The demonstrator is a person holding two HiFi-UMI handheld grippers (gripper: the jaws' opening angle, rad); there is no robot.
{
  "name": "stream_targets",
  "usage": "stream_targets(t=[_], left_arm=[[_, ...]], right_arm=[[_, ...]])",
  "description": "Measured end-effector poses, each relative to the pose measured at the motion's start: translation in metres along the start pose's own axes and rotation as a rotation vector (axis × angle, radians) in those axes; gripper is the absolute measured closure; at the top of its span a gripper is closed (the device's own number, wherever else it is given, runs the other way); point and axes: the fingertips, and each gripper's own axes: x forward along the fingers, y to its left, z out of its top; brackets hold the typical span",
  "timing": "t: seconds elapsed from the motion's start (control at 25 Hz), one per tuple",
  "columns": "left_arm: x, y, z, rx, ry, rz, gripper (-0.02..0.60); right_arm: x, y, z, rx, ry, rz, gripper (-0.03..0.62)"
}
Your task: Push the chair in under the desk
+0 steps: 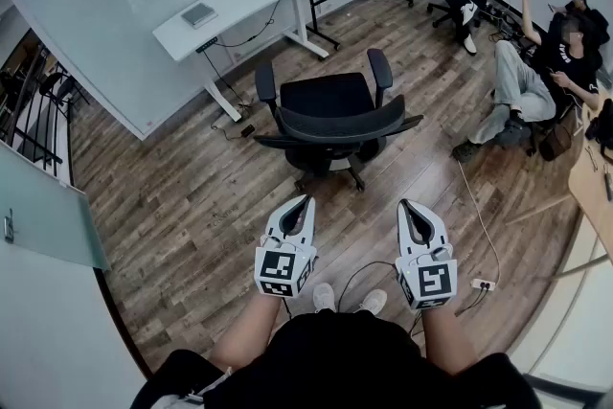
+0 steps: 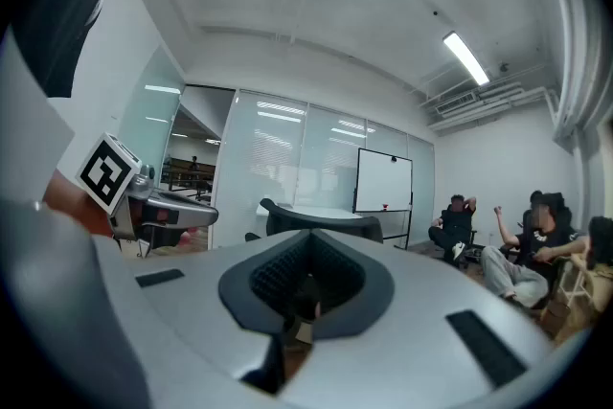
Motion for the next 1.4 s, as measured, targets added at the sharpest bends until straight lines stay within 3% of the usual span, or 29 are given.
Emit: stream_targets(t=[0.12,0.64,1.04,1.4], left_arm=[[-0.002,0.005,0.001,-0.01,-0.002,0.003,0.568],[-0.007,0.014,-0.001,0.039,0.006,-0.035,0.568],[-0.004,0.017,-0.004,0.201,0.006,-0.116,0.563],[0.017,0.029,-0.01,0.441,0.068,-0.111,0.336]], right_arm=[[0.004,0.007,-0.005,0.006,-0.077,0.028,0.591],[0.01,0.017,-0.017,-0.005,-0.071,0.009,0.586],[0.03,0.033,-0.024,-0.093,0.01,-0.012,0.405],[0.044,0.035,-0.029,-0.287,0.077,0.011,0.299]])
